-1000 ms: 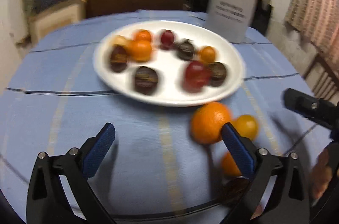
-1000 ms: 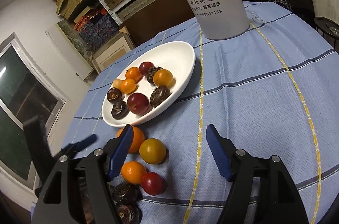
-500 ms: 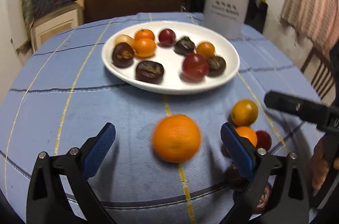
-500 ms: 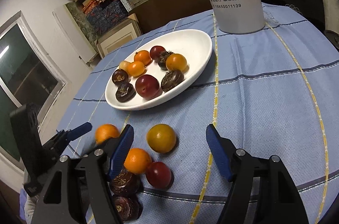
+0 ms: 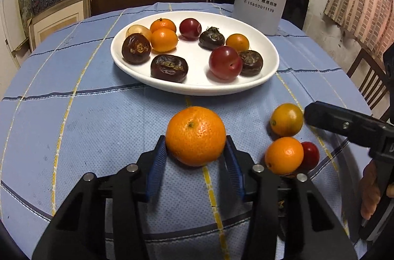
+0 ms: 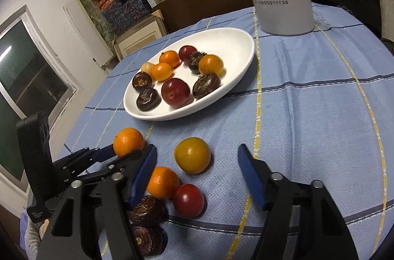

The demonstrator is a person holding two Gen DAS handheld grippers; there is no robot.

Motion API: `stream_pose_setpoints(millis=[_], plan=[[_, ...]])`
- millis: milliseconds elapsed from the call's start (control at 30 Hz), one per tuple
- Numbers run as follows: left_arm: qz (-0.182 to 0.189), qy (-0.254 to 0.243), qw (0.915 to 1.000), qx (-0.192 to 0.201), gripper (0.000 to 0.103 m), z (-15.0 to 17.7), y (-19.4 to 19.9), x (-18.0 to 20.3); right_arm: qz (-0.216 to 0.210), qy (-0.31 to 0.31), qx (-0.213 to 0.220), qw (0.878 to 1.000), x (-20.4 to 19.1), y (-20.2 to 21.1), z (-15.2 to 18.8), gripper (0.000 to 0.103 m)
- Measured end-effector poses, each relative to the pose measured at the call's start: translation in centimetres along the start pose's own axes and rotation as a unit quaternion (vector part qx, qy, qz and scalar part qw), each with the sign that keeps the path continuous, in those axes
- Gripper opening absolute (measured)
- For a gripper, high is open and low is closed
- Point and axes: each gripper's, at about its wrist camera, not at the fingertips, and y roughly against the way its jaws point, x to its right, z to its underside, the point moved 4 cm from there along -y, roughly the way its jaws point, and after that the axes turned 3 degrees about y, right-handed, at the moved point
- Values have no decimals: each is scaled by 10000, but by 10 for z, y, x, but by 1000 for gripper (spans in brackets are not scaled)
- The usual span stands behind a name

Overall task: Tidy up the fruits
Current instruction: 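Carry the orange onto the plate with the left tool while the right tool carries a yellow tangerine there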

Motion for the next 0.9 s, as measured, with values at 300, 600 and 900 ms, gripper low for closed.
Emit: stream_pose_setpoints(millis=[300, 600, 900], plan=[[19, 17, 10000, 5, 46, -2, -2, -1, 166, 255, -286, 9991, -10, -22, 4, 38], [215, 290, 9993, 94, 46, -8, -3, -8, 193, 346, -186, 9990, -10, -21, 5, 37], [132, 190, 9981, 563, 45, -13, 27, -3, 130, 232, 4, 9996, -5, -8, 2, 37]])
